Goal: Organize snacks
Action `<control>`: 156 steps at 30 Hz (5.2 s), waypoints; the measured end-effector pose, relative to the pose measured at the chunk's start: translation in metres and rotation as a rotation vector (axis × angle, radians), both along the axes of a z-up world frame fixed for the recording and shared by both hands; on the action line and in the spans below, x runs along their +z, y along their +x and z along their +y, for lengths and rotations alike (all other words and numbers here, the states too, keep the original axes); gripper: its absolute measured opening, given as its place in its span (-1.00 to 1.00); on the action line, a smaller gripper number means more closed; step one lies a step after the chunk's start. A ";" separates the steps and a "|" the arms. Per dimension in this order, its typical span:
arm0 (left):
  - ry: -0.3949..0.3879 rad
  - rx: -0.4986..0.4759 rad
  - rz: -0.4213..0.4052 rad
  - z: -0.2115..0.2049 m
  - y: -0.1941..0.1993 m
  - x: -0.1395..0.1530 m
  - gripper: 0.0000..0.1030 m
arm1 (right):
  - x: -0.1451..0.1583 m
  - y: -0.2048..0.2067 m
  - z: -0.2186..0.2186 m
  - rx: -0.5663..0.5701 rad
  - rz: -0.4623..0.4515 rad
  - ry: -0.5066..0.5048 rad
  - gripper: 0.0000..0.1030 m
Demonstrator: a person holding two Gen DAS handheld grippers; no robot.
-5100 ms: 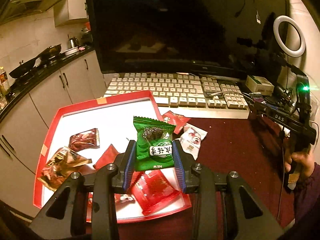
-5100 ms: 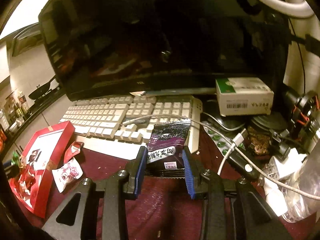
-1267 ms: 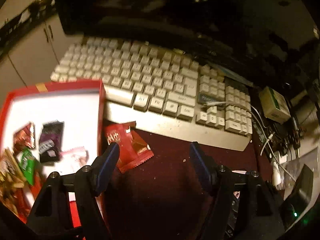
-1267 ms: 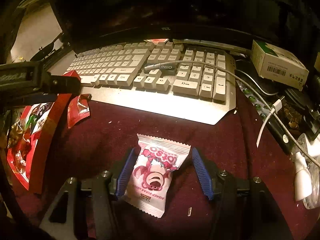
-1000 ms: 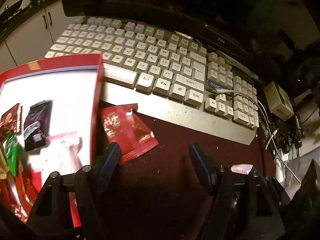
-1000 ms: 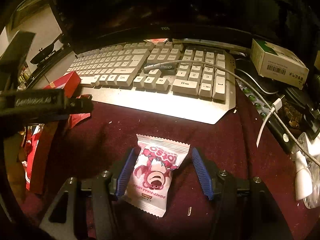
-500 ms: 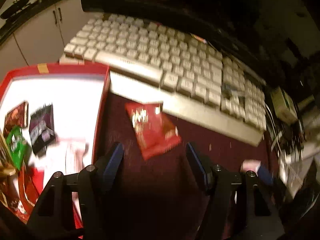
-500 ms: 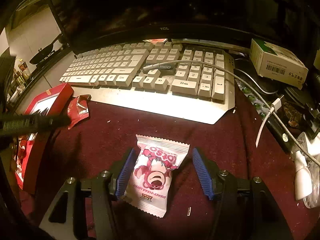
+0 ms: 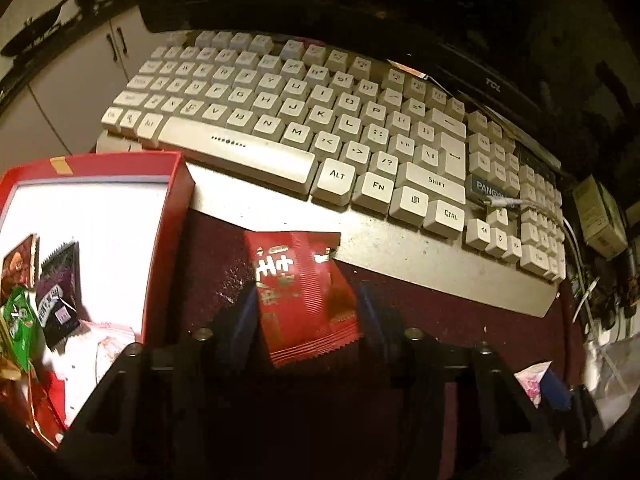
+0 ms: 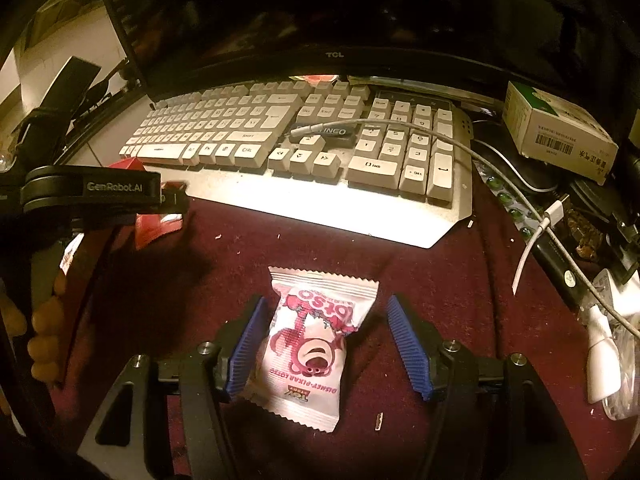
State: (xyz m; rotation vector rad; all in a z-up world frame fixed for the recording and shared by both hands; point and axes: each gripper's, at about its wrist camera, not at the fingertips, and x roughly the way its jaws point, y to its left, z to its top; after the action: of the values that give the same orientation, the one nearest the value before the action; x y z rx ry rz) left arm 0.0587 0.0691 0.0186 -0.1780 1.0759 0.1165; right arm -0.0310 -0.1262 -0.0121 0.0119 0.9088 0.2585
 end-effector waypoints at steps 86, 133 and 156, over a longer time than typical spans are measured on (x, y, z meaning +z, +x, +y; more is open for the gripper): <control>0.205 0.307 -0.319 0.214 -0.180 0.078 -0.46 | 0.053 0.011 0.256 0.446 -0.078 0.309 -0.30; 0.337 0.067 -0.564 0.047 -0.232 0.120 0.60 | 0.096 -0.150 0.040 0.126 -0.438 0.242 0.62; 0.385 0.150 -0.497 0.086 -0.249 0.090 0.60 | 0.086 -0.154 0.090 0.206 -0.401 0.258 0.62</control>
State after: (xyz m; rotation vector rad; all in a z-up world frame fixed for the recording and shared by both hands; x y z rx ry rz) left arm -0.1899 0.1552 0.1090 0.0613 0.5291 0.3899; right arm -0.1851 -0.0360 0.0734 0.1016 0.4724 0.5479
